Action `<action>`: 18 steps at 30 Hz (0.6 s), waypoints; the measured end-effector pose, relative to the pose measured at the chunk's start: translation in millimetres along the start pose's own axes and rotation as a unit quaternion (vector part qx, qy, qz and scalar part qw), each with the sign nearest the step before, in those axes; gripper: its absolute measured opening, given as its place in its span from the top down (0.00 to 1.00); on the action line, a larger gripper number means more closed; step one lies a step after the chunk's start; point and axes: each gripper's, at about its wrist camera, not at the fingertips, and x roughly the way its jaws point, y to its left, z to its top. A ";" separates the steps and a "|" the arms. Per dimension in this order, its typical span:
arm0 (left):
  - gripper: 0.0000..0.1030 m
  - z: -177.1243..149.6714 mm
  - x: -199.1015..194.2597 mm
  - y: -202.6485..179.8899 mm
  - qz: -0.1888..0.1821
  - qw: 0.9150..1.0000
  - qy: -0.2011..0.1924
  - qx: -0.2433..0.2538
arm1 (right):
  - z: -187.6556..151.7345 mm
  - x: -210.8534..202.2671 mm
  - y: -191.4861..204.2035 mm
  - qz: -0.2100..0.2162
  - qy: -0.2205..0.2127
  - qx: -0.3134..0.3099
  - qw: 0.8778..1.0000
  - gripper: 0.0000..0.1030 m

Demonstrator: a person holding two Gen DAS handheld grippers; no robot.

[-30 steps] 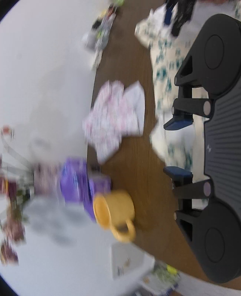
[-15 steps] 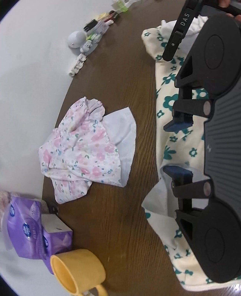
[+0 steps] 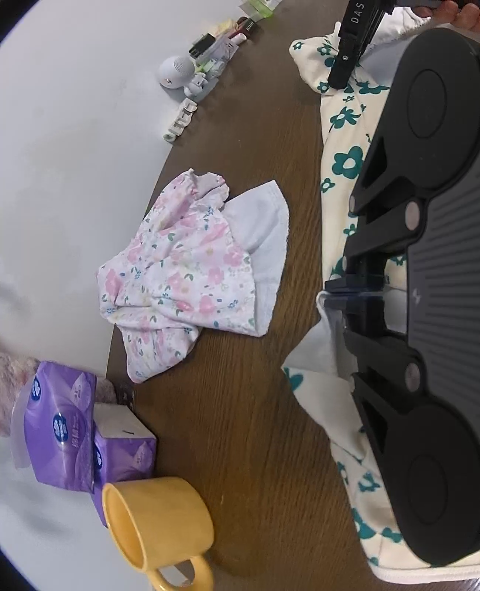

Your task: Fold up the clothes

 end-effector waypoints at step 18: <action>1.00 -5.0 -2.9 -2.8 0.006 0.999 -0.034 0.017 | -2.7 -4.2 8.3 0.008 0.016 -0.013 1.000 0.81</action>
